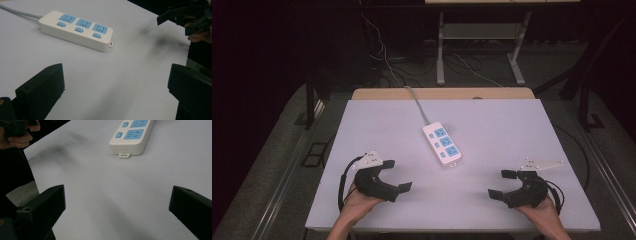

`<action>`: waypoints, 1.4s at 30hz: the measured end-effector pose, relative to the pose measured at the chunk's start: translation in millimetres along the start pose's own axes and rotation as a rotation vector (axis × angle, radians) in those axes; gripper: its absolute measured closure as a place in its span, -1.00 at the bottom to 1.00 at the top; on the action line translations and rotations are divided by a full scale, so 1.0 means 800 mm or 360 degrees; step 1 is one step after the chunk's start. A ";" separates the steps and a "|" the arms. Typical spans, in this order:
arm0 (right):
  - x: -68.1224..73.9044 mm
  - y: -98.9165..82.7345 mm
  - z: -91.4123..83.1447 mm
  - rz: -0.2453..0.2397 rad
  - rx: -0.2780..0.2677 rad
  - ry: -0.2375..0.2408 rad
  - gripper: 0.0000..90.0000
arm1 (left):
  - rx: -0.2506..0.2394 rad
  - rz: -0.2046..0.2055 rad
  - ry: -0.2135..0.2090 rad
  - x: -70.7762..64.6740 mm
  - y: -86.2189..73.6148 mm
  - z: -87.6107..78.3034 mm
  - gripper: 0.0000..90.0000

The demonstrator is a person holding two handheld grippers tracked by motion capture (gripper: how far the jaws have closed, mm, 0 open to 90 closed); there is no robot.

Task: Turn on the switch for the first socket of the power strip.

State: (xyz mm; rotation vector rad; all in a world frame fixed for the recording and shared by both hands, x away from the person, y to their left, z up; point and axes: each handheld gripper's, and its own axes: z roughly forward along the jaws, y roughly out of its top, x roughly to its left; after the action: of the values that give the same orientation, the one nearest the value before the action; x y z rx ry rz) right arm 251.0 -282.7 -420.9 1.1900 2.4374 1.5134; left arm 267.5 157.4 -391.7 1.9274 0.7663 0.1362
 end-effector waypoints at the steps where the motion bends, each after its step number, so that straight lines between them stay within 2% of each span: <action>1: 0.000 0.000 0.000 -0.0002 -0.0001 0.0000 -1.00 | 0.0001 -0.0001 -0.0001 0.001 0.002 0.001 -1.00; 15: -0.002 -0.001 -0.003 0.0001 -0.0004 -0.0005 -1.00 | 0.0043 0.0015 0.0002 0.014 0.029 0.008 -1.00; 30: -0.002 -0.001 -0.004 -0.0004 -0.0003 -0.0003 -1.00 | 0.0091 0.0060 0.0015 0.025 0.060 0.014 -0.99; 42: -0.002 -0.001 -0.002 -0.0001 0.0003 -0.0001 -1.00 | 0.0146 0.0091 0.0029 0.035 0.083 0.028 -0.97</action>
State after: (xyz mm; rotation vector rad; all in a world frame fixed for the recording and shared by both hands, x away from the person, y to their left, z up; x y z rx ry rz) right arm 251.2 -285.5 -421.2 1.1899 2.4392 1.5108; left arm 328.7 136.9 -352.9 2.0387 0.7410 0.1559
